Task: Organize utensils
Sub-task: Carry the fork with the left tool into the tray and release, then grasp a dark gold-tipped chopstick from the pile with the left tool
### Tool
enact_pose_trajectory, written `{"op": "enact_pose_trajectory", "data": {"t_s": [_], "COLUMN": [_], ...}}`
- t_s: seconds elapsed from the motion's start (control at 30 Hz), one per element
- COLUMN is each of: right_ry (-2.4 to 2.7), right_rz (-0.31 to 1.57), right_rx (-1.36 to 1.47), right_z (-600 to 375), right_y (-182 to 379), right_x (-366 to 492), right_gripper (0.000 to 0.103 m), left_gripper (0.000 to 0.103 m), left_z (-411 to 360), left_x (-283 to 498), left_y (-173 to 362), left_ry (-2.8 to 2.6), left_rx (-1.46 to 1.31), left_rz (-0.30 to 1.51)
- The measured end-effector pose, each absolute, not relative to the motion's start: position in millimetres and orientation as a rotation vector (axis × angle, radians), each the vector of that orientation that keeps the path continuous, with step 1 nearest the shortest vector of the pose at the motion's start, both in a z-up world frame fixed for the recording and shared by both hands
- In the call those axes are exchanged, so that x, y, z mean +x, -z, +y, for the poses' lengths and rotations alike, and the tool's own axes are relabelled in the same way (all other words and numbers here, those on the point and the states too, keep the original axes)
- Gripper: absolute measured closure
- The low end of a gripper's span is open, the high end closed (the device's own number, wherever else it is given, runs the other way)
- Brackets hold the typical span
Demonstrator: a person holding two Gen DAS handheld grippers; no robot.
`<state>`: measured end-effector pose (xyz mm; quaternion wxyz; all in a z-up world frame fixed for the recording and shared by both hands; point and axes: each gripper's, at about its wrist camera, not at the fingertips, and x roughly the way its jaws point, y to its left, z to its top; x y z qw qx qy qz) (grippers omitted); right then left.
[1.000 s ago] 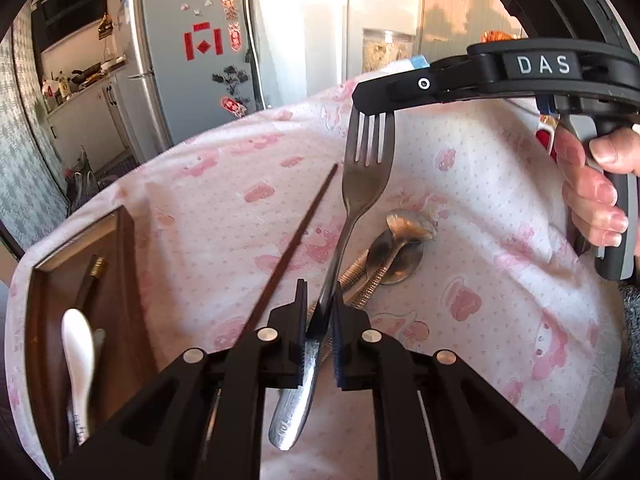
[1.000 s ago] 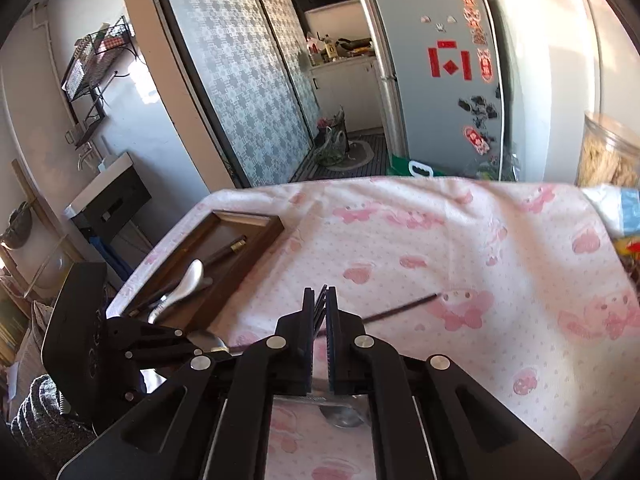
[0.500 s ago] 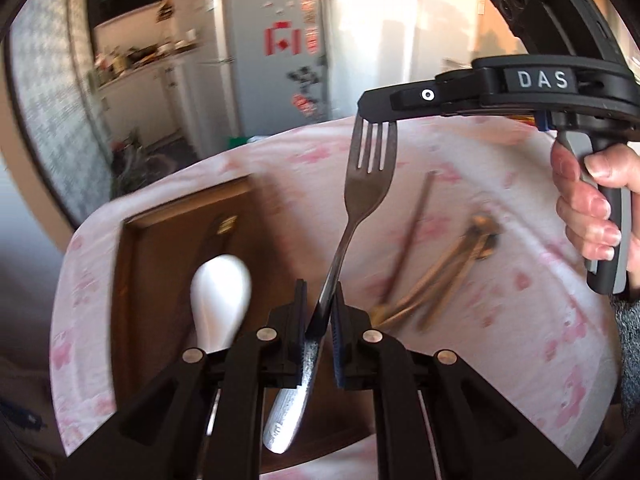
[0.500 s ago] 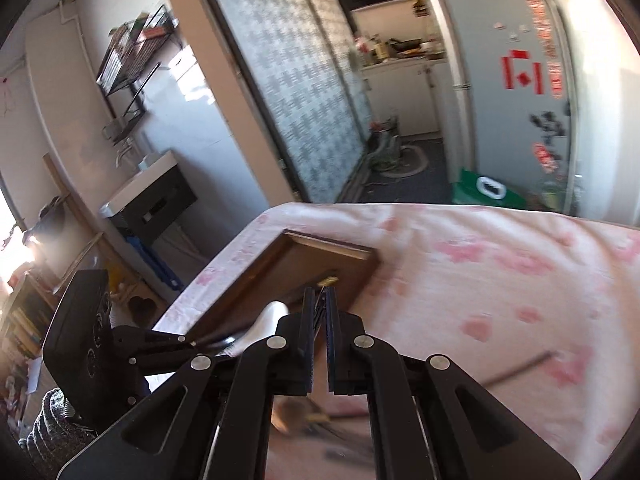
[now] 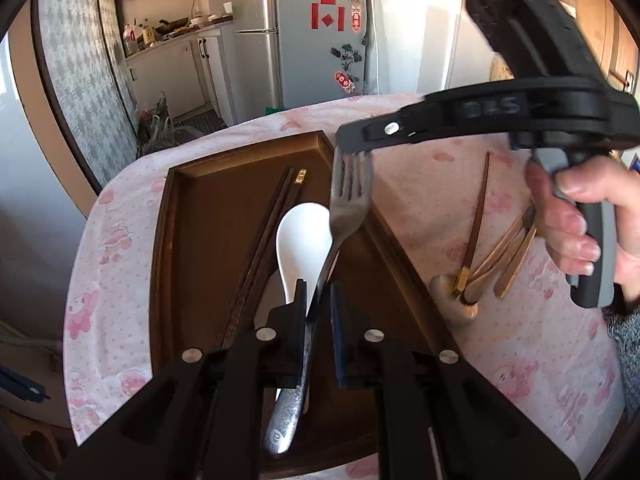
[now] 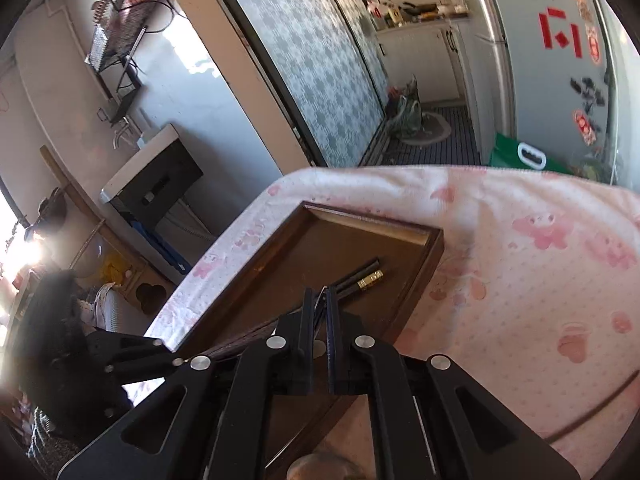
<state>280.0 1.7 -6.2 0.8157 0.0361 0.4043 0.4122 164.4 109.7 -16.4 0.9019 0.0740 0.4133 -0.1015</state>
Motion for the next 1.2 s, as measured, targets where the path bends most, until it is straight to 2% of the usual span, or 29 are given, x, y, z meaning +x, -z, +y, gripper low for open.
{"op": "enact_pose_trajectory", "data": {"t_s": [0.03,0.1,0.3,0.33,0.37,0.43,0.47,0.77,1.0,1.1,1.2], "right_ry": [-0.876,-0.875,-0.837,-0.837,-0.842,-0.845,-0.843,-0.751,-0.642,-0.639,-0.647], "right_rz": [0.870,0.888,0.928,0.932,0.934,0.918,0.909,0.827,0.834,0.858,0.879], "right_rx": [0.073,0.070,0.056,0.059,0.063,0.064,0.067,0.073,0.109,0.127,0.157], "right_z": [3.4,8.0,22.7,22.8,21.7,17.0,12.5,-90.2,-179.2,-196.9,-206.7], "right_y": [9.3,15.6,28.7,29.4,28.9,23.9,20.3,-26.4,-11.8,3.7,14.7], "right_x": [281.0,283.3,286.6,285.5,284.0,279.6,277.9,264.4,260.6,262.3,266.2], "right_gripper": [0.097,0.095,0.087,0.081,0.068,0.048,0.043,0.033,0.033,0.039,0.044], "left_gripper": [0.070,0.061,0.052,0.052,0.051,0.049,0.049,0.048,0.047,0.048,0.057], "left_z": [108.9,106.5,95.0,92.4,90.1,87.3,84.8,66.5,22.4,1.8,-8.9], "left_x": [163.2,157.4,147.2,145.8,144.3,142.6,141.8,140.8,154.8,174.6,192.4], "left_y": [15.9,12.1,4.5,4.3,4.6,5.0,5.6,9.0,20.3,28.9,37.0], "left_ry": [0.212,0.225,0.242,0.247,0.250,0.257,0.260,0.306,0.396,0.406,0.415], "left_rx": [0.157,0.153,0.162,0.163,0.167,0.170,0.171,0.166,0.231,0.259,0.243], "left_rz": [0.851,0.834,0.819,0.819,0.819,0.819,0.819,0.816,0.810,0.826,0.863]}}
